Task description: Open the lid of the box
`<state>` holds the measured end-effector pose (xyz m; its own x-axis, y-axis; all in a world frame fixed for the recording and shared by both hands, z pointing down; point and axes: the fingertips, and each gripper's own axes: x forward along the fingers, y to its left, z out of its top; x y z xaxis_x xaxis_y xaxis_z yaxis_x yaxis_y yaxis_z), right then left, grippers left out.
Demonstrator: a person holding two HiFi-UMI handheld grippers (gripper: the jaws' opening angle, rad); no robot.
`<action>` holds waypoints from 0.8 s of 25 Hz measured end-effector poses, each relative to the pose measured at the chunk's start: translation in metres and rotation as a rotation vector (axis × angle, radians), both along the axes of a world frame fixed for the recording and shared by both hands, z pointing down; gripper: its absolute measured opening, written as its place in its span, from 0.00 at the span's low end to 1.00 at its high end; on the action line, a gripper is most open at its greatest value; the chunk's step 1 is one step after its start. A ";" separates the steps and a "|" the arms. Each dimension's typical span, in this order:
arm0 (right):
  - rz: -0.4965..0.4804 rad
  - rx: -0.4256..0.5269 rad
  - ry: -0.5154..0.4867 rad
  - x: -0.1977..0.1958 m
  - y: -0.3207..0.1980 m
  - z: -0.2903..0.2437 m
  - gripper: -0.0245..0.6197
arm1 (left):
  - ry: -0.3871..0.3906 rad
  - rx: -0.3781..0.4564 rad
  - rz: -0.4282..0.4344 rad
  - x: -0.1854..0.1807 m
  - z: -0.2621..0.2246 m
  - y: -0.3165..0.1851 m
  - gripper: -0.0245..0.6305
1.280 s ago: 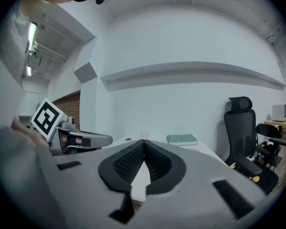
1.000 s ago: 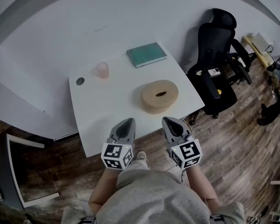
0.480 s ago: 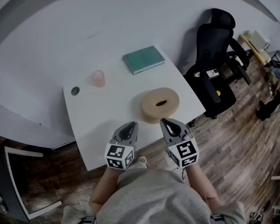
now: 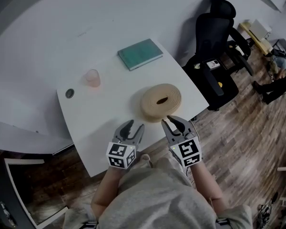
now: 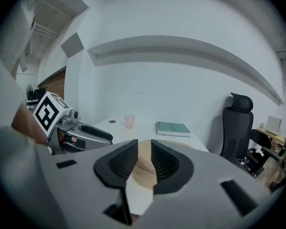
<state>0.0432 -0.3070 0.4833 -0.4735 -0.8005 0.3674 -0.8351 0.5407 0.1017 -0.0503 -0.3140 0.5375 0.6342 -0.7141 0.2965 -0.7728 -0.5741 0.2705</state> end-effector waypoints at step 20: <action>-0.288 -0.111 0.445 -0.011 -0.027 0.077 0.41 | -0.112 -0.141 0.125 0.048 0.090 -0.021 0.53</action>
